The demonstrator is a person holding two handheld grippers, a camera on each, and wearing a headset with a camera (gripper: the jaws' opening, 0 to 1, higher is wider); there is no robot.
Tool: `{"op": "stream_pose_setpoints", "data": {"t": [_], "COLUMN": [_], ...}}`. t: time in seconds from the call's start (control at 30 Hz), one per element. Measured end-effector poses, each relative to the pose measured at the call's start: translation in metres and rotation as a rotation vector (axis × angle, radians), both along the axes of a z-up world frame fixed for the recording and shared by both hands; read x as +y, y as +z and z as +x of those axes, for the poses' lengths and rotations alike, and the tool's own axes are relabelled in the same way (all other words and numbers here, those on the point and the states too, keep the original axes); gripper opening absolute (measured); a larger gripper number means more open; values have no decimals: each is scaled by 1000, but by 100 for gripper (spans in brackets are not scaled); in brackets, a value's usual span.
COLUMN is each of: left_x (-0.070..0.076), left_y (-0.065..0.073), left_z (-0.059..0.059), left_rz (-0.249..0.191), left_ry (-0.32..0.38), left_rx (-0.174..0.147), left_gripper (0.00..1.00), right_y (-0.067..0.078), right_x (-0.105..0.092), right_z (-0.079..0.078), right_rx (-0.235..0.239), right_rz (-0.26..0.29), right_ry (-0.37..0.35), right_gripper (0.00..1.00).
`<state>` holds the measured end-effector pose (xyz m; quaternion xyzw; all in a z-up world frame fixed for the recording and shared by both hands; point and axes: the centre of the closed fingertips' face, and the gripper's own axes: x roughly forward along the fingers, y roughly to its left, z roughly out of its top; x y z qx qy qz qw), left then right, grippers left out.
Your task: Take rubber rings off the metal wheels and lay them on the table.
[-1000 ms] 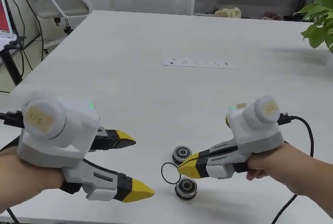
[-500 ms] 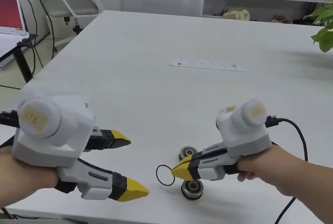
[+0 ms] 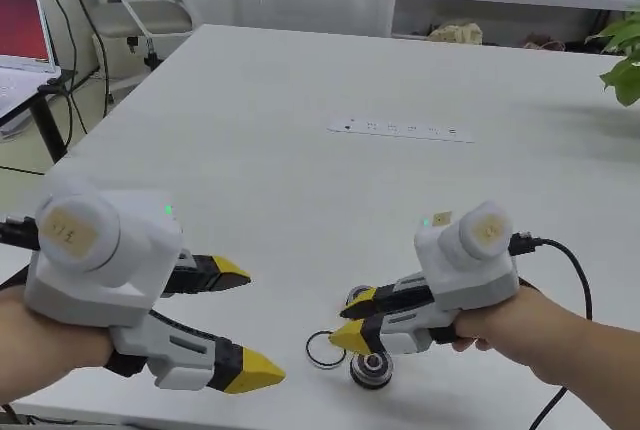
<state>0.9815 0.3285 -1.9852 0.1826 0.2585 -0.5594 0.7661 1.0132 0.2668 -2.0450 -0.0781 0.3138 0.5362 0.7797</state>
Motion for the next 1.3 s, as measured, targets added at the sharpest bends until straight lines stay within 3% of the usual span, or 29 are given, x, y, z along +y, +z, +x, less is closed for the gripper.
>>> {"op": "stream_pose_setpoints", "data": {"t": [0.5, 1.0, 1.1, 1.3], "left_x": [-6, -19, -24, -33], "left_y": [-8, -16, -15, -16], "left_z": [2, 3, 3, 5], "left_rz": [21, 40, 53, 61], "left_ry": [-18, -48, -68, -87], "left_rx": [9, 30, 15, 16], "left_gripper": [58, 57, 56, 55], "right_y": [9, 4, 4, 1], "right_x": [-27, -47, -50, -53], "right_z": [-5, -14, -15, -17], "right_rx": [-3, 4, 6, 12], "right_rz": [16, 0, 3, 3], "right_ry": [-32, -46, -53, -58], "right_gripper": [21, 21, 21, 22]}}
